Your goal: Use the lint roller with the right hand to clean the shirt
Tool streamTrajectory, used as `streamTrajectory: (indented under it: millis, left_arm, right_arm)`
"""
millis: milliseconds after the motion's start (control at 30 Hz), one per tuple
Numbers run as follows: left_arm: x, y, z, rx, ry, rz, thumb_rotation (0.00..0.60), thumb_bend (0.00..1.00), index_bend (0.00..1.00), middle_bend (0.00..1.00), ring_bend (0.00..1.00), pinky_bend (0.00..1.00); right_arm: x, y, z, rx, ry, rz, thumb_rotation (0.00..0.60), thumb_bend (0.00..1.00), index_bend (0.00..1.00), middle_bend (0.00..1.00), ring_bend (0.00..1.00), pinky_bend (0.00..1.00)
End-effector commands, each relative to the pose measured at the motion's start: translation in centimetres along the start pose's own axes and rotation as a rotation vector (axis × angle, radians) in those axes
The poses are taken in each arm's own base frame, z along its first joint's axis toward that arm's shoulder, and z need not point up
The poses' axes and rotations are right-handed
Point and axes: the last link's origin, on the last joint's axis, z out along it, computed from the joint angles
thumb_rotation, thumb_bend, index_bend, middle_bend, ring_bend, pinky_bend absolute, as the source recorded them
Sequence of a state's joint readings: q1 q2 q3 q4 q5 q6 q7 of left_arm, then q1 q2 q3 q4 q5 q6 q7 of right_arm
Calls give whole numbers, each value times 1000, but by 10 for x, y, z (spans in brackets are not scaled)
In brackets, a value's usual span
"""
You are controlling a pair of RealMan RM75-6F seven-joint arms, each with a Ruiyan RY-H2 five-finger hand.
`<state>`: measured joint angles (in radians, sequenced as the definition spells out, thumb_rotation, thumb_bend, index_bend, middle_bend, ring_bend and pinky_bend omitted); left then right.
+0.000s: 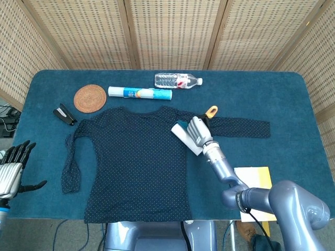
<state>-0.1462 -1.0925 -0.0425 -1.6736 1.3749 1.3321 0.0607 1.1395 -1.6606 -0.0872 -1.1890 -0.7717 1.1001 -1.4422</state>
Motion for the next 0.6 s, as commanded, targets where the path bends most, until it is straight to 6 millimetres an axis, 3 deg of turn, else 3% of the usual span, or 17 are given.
streamTrajectory:
  millis: [33,200,600]
  left_arm:
    - [0,0,0,1,-1,0,600,0,0,0,0,0]
    - [-1,1,0,-8,-12,-8,600,0,0,0,0,0]
    - [-1,2,0,-11,-10,-7,600,0,0,0,0,0]
  right_arm:
    - [-8,2,4,-12,-33,10,600,837,713,979,1000,1000]
    - [-6,1,3,-8,-35,6,600,838,714,979,1000,1000]
    - [58,-34,-36,106,136,-19,600,838,717,981,1000,1000]
